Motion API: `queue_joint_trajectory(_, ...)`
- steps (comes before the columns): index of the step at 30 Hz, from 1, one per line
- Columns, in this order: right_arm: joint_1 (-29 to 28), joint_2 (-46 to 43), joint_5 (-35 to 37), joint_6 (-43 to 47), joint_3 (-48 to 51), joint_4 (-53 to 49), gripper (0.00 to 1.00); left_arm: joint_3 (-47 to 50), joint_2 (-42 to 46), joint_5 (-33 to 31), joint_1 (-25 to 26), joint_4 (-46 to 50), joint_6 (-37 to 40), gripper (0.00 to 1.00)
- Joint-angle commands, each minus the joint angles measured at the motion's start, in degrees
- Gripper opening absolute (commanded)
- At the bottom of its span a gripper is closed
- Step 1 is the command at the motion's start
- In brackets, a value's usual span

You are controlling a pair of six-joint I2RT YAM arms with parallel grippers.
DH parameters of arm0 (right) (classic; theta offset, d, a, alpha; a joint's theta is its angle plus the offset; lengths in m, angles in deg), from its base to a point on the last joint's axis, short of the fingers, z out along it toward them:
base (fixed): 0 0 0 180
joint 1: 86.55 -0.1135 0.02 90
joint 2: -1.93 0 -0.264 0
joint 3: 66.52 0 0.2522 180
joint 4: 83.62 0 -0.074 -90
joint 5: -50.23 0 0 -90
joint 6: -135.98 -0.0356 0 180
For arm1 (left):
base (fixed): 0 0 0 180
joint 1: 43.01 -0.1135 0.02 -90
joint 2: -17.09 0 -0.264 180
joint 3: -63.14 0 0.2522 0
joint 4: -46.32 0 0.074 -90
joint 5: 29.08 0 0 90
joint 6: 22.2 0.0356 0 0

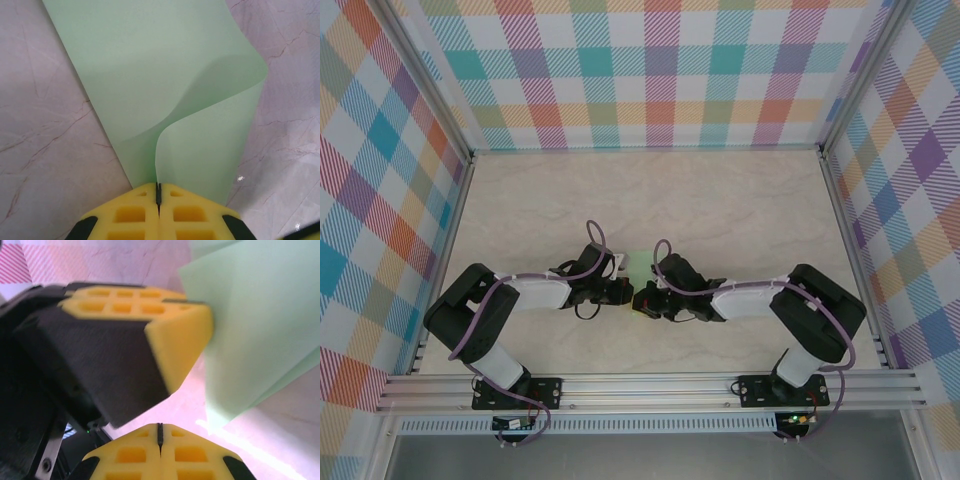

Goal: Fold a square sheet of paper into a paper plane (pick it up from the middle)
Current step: Third fold the triangle at the center of the table.

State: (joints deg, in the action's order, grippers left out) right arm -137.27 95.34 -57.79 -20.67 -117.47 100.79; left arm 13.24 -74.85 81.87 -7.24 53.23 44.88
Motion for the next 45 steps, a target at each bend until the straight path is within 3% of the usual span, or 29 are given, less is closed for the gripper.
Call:
queue_joint_trajectory(1,0.95,2.58,-0.38,1.28,-1.34,0.28,0.02,1.78,-1.93,-0.56,-0.53,3.40,1.08,0.05)
queue_joint_trajectory(13,1.85,7.34,-1.00,1.79,-0.26,1.23,0.02,1.16,-2.79,-0.34,-0.54,3.44,1.25,0.05)
queue_joint_trajectory(24,4.24,-0.13,-1.91,7.28,-2.51,-4.33,0.04,0.98,-2.94,-0.37,-0.52,3.51,1.37,0.05)
queue_joint_trajectory(30,6.54,2.98,-4.94,9.77,-4.04,-4.20,0.04,0.90,-3.37,-0.21,-0.53,3.03,1.21,0.05)
queue_joint_trajectory(39,7.30,8.96,-3.47,10.23,-3.94,-2.75,0.03,0.98,-3.33,-0.39,-0.52,3.32,1.57,0.05)
queue_joint_trajectory(45,7.65,6.88,-3.91,10.36,-4.47,-3.98,0.04,0.48,-3.11,-0.64,-0.52,4.19,1.95,0.04)
